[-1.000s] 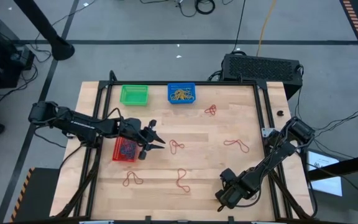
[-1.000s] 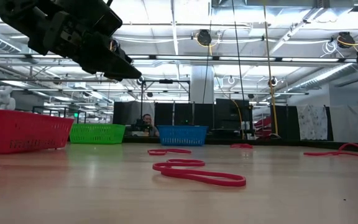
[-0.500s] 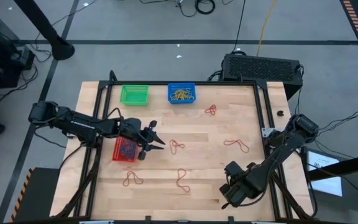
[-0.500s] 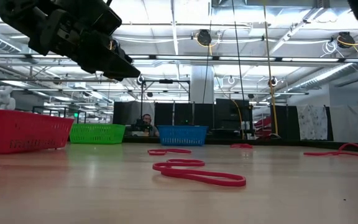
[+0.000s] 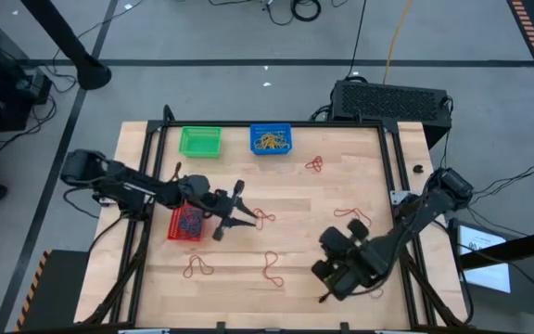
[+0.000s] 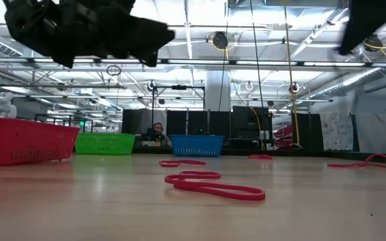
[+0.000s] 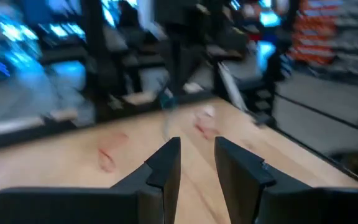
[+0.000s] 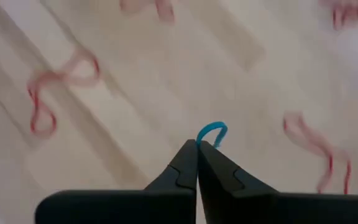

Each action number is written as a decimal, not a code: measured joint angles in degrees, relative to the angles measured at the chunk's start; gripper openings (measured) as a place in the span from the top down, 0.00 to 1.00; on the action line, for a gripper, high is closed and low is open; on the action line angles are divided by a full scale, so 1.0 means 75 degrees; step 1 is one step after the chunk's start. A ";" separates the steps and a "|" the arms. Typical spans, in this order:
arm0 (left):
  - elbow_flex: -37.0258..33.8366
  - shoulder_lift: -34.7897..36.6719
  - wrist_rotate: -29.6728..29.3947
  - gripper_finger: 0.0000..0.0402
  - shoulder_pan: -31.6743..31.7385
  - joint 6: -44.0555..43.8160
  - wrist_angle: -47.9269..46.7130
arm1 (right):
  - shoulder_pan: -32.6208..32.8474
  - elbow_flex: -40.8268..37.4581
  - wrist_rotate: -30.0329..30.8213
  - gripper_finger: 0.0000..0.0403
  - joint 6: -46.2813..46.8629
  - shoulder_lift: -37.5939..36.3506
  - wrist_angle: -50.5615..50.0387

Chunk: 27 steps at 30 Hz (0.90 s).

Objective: Sort rubber bands into baskets
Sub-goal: Put the blue rubber band into the red bin

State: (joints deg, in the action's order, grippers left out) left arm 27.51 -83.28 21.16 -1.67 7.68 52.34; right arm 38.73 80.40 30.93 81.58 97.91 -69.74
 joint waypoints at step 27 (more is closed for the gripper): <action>0.2029 -0.3302 -0.1143 0.33 -0.0436 -0.0578 0.1573 | -0.2118 0.0000 0.0234 1.00 -0.7566 0.0000 0.4357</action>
State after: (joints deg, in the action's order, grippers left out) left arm 42.73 -108.05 12.58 -4.94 3.35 64.13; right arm 22.84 80.40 32.69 24.83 97.91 -37.06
